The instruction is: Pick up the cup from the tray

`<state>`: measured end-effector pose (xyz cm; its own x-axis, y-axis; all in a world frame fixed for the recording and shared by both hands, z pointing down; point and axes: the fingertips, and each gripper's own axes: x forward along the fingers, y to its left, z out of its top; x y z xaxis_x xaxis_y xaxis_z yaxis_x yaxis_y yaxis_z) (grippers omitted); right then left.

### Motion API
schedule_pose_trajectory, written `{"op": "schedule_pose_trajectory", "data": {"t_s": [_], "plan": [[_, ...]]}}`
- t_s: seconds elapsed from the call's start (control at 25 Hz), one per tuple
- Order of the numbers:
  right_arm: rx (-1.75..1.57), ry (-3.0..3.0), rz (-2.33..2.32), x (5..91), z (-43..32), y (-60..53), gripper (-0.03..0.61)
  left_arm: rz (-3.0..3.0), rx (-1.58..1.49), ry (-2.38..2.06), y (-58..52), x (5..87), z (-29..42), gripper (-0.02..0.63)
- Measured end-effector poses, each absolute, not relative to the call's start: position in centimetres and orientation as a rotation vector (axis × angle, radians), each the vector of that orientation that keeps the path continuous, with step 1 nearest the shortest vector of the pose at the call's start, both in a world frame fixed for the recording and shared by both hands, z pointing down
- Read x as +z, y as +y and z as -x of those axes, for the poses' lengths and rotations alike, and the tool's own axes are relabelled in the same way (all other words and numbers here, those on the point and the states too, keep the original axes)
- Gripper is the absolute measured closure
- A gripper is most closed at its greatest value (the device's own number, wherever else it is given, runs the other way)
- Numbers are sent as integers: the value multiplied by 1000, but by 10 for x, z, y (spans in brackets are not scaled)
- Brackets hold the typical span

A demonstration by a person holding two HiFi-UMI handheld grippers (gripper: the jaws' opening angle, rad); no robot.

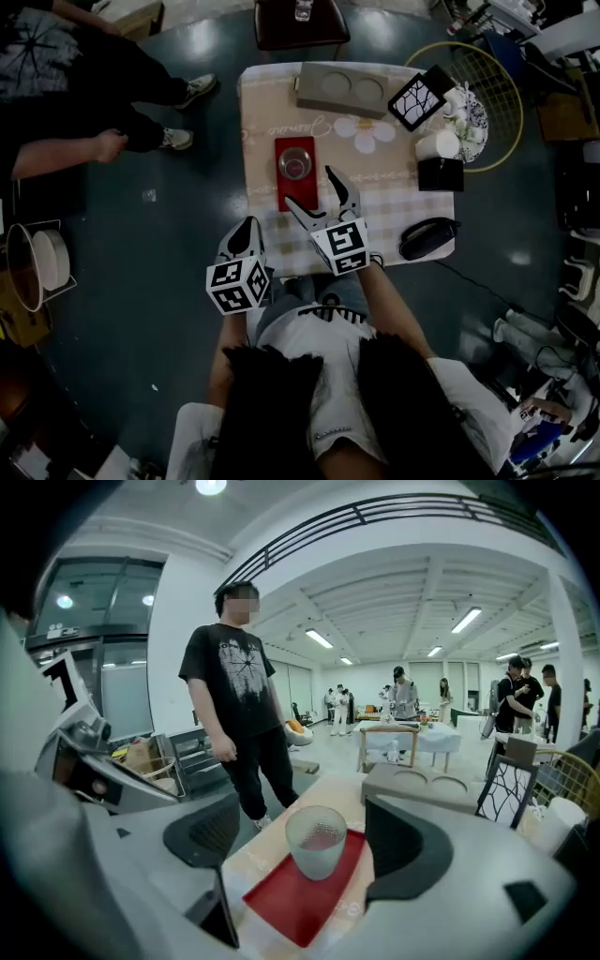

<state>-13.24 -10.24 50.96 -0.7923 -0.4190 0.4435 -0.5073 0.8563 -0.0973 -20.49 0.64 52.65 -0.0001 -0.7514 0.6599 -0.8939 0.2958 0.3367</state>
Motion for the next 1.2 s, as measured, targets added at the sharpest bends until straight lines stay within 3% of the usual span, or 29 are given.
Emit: {"op": "schedule_pose_trajectory", "data": {"t_s": [1.2], "plan": [[314,-2519,-549,592,176,-137,158,-1367,346,-1725,5,570,213,607]]}}
